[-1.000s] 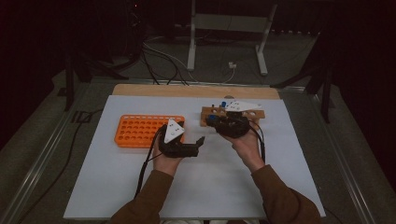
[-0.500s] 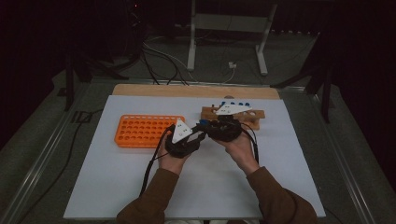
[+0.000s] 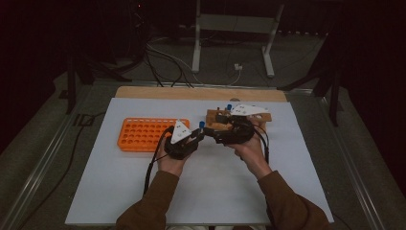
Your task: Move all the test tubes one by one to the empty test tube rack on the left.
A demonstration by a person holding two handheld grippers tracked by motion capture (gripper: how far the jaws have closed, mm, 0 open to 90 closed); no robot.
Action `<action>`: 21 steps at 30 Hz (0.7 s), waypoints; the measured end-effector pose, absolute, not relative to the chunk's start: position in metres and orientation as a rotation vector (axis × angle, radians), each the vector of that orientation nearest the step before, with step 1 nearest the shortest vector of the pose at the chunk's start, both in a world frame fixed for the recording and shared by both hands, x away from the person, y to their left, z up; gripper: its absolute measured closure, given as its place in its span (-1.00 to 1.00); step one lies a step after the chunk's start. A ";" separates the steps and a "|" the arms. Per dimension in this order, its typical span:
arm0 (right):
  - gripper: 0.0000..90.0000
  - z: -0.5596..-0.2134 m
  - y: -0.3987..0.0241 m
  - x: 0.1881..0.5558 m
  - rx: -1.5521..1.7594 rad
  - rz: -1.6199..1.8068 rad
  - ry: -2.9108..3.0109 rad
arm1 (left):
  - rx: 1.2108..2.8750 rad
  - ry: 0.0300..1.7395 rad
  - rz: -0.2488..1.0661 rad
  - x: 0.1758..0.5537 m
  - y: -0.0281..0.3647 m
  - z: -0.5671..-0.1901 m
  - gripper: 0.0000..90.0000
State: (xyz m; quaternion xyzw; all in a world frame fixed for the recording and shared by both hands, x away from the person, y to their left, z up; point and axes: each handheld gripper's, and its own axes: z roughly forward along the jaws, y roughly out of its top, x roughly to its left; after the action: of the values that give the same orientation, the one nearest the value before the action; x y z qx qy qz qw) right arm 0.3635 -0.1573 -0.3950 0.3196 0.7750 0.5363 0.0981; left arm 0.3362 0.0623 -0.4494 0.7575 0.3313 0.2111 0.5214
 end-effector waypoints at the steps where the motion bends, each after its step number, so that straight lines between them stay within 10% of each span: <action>1: -0.57 -0.395 -0.157 0.364 0.946 1.587 2.294 | 1.807 0.801 0.505 0.337 0.065 -0.450 0.74; 6: -0.92 -0.397 -0.170 0.364 0.959 1.541 2.247 | 1.781 0.832 0.522 0.340 0.078 -0.450 0.74; 21: -1.00 -0.417 -0.195 0.352 0.923 1.383 2.224 | 1.752 0.915 0.563 0.347 0.102 -0.462 0.74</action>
State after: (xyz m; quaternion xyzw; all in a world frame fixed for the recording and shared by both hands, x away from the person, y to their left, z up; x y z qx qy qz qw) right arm 0.3518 -0.1945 -0.4170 0.3270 0.7875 0.4900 0.1814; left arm 0.3465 0.1018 -0.4625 0.7296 0.3813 0.2343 0.5170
